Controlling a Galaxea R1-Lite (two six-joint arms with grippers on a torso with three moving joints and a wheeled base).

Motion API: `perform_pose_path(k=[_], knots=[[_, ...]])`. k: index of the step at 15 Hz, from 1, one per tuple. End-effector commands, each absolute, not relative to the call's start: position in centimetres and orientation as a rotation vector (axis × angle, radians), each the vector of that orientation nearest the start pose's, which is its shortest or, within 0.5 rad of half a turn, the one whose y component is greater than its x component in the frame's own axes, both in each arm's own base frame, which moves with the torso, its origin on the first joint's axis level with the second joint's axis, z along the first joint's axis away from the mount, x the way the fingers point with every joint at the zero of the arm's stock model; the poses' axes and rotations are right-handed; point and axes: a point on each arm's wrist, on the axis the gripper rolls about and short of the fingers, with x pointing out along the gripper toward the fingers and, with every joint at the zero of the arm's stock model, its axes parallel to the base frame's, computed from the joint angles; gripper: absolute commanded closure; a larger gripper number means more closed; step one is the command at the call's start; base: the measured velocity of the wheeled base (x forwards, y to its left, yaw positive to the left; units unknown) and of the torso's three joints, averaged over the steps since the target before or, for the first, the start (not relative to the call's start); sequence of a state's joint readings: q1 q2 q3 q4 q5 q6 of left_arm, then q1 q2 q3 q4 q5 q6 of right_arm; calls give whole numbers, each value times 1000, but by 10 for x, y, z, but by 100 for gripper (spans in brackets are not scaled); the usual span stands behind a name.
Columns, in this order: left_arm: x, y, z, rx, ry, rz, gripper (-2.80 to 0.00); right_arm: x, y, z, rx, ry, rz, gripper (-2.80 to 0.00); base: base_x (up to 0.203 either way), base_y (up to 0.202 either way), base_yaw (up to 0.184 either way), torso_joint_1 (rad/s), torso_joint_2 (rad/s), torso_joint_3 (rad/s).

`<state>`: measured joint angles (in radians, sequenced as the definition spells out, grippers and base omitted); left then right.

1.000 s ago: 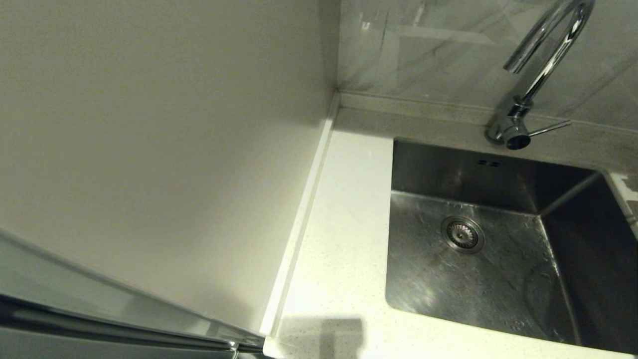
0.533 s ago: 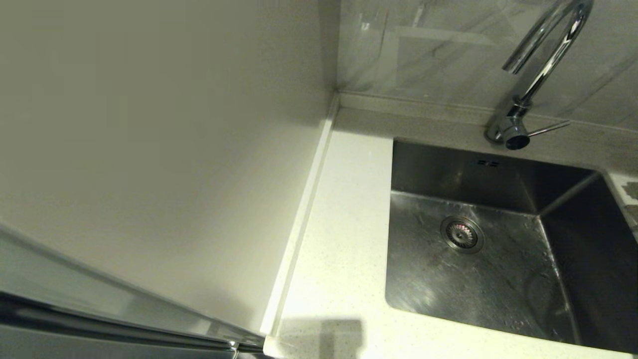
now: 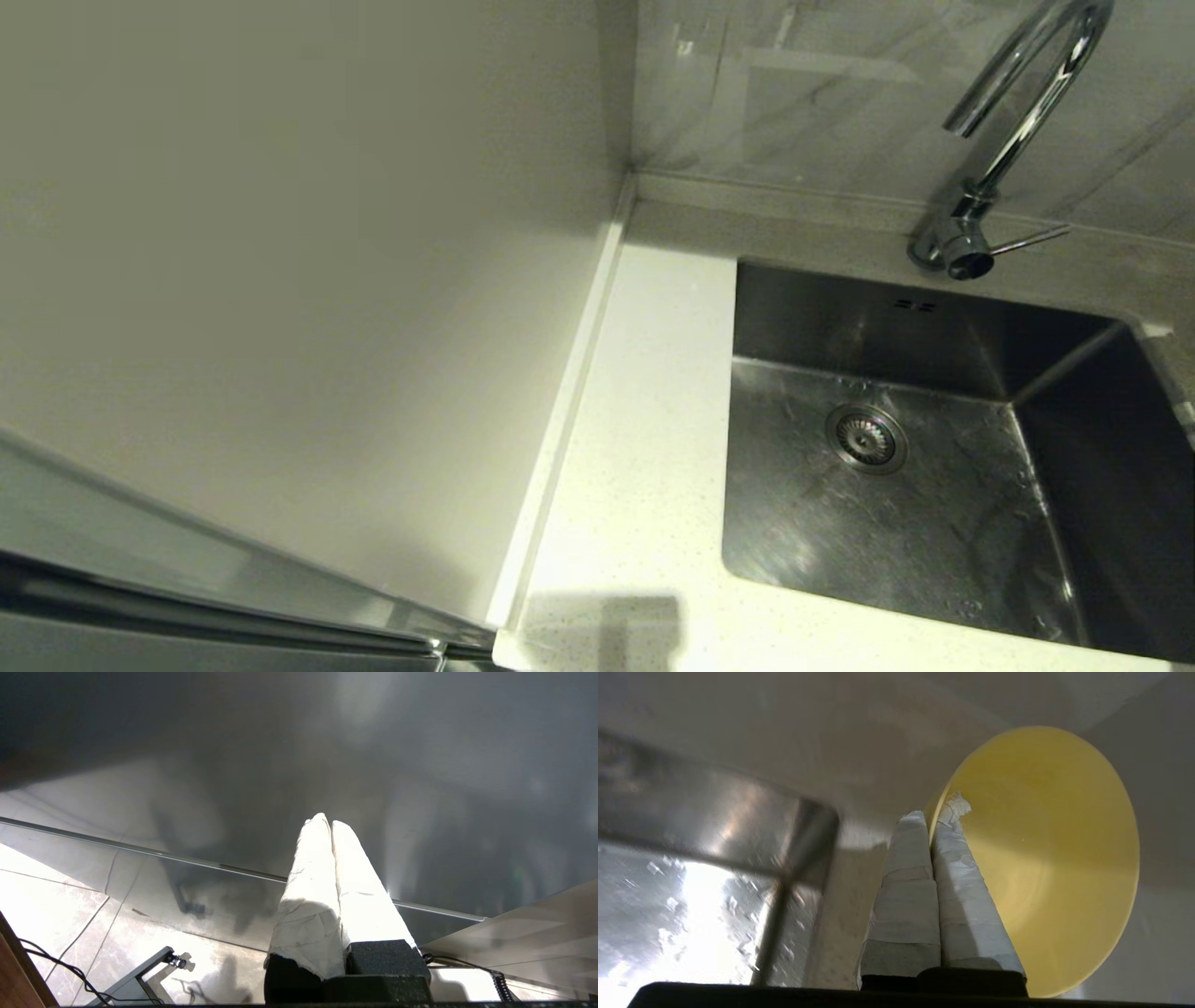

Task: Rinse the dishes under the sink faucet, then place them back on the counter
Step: Put a bowl into the sink

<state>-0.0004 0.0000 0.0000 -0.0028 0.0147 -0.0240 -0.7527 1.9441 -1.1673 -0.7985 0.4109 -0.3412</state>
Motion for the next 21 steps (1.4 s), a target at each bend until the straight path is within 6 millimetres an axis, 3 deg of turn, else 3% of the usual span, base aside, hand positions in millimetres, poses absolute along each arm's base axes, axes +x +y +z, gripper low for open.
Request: perform_pose_path(k=[1,3,6,10,12,14,17,21], knots=[[-23,0,76,-25,-6,15,0,270,-237,248,-380,-41,-344,0,0,0,0,0,0,0],[-23,0,76,-25,-6,15,0,255,-211,255,-367,-50,-312,0,0,0,0,0,0,0],[-23,0,76,-25,-6,16,0,239,-153,266,-330,-24,-185,0,0,0,0,0,0,0],[-23,0,76,-25,-6,15,0,218,-71,257,-160,332,112,0,0,0,0,0,0,0],[-23,0,76,-25,-6,15,0,218,-42,253,-161,453,195,0,0,0,0,0,0,0],[-23,0,76,-25,-6,15,0,230,-24,228,-249,584,187,0,0,0,0,0,0,0],[-23,0,76,-25,-6,15,0,259,-13,184,-406,728,124,0,0,0,0,0,0,0],[-23,0,76,-25,-6,15,0,318,-15,135,-475,621,-21,0,0,0,0,0,0,0]])
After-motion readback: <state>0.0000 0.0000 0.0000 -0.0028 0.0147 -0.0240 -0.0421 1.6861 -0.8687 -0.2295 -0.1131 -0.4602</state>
